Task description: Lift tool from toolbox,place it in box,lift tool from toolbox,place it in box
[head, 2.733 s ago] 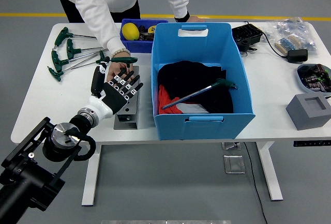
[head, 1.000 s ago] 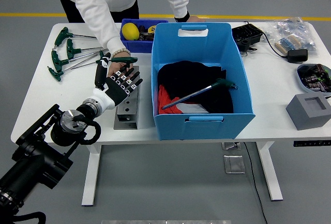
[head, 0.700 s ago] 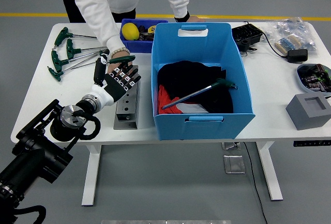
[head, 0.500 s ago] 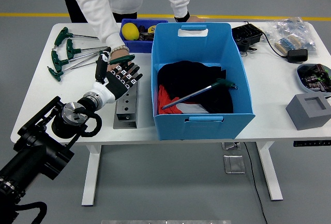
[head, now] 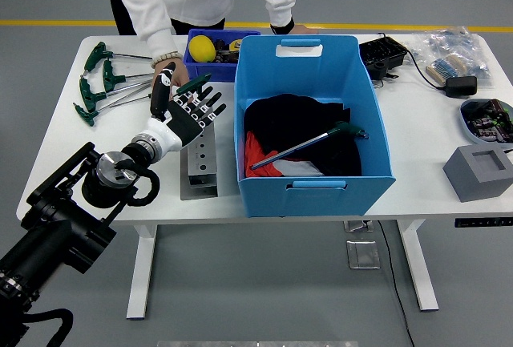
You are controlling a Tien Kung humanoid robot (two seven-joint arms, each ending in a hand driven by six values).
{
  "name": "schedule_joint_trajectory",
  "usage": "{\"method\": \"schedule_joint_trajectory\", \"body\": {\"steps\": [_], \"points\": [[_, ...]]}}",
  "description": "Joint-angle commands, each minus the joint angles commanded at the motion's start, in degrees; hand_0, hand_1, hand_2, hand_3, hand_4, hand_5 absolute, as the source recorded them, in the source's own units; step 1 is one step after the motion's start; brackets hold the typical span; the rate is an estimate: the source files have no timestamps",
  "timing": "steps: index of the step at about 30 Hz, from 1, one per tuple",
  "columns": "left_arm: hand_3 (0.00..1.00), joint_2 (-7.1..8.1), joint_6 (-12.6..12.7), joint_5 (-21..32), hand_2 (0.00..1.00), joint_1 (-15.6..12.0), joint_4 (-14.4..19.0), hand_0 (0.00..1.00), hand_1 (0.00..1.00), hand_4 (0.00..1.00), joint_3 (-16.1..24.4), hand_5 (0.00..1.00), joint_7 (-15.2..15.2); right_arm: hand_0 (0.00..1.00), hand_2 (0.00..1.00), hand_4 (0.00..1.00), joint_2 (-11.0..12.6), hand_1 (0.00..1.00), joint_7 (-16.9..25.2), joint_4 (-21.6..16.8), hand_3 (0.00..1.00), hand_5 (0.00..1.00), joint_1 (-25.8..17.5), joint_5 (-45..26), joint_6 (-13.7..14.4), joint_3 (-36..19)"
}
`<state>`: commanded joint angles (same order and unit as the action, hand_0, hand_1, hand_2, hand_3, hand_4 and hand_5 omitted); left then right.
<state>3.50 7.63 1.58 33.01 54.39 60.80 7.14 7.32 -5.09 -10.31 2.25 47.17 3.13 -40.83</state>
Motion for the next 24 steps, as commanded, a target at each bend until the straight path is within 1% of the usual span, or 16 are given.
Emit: {"method": "schedule_joint_trajectory", "body": {"steps": [1, 2, 8, 9, 14, 15, 16, 24], "points": [[0.89, 0.12, 0.16, 0.07, 0.918, -0.08, 0.59, 0.818, 0.792, 0.815, -0.06, 0.815, 0.02, 0.7, 0.76, 0.873, 0.0, 0.691, 0.01, 0.0, 0.625, 0.691, 0.0, 0.01, 0.01, -0.05], [0.862, 0.2, 0.28, 0.13, 0.912, -0.12, 1.02, 0.816, 0.795, 0.814, -0.13, 0.81, 0.04, 0.7, 0.76, 0.873, -0.01, 0.691, 0.0, 0.0, 0.625, 0.692, 0.01, 0.04, 0.03, -0.11], [0.862, 0.85, 0.65, 0.83, 0.912, -0.04, 4.55, 0.816, 0.795, 0.814, -1.0, 0.81, 0.2, 0.7, 0.76, 0.873, -0.03, 0.691, -0.02, 0.0, 0.625, 0.692, 0.05, 0.13, 0.07, -0.26], [0.847, 0.9, 0.68, 0.86, 0.91, -0.02, 4.98, 0.811, 0.8, 0.815, -1.05, 0.812, 0.25, 0.7, 0.76, 0.874, -0.03, 0.692, -0.02, 0.0, 0.625, 0.691, 0.05, 0.17, 0.07, -0.3], [0.847, 1.11, 1.48, 0.94, 0.91, 0.04, 8.27, 0.811, 0.8, 0.815, -1.14, 0.812, 0.58, 0.7, 0.76, 0.874, -0.08, 0.692, -0.01, 0.0, 0.625, 0.691, -0.02, 0.05, 0.16, -0.45], [0.829, 1.1, 1.55, 1.0, 0.91, 0.07, 8.83, 0.775, 0.793, 0.816, -1.14, 0.81, 0.64, 0.699, 0.76, 0.875, -0.09, 0.691, -0.02, 0.0, 0.625, 0.693, -0.03, 0.05, 0.17, -0.5], [0.829, 1.09, 1.63, 1.06, 0.91, 0.11, 9.39, 0.775, 0.793, 0.816, -1.15, 0.81, 0.68, 0.699, 0.76, 0.875, -0.1, 0.691, -0.03, 0.0, 0.625, 0.693, -0.04, 0.04, 0.17, -0.49], [0.829, 1.21, 1.74, 1.68, 0.908, 0.73, 12.27, 0.776, 0.796, 0.816, -1.35, 0.807, 0.79, 0.699, 0.759, 0.874, -0.1, 0.691, -0.04, 0.0, 0.625, 0.693, -0.08, 0.0, 0.11, -0.46]]}}
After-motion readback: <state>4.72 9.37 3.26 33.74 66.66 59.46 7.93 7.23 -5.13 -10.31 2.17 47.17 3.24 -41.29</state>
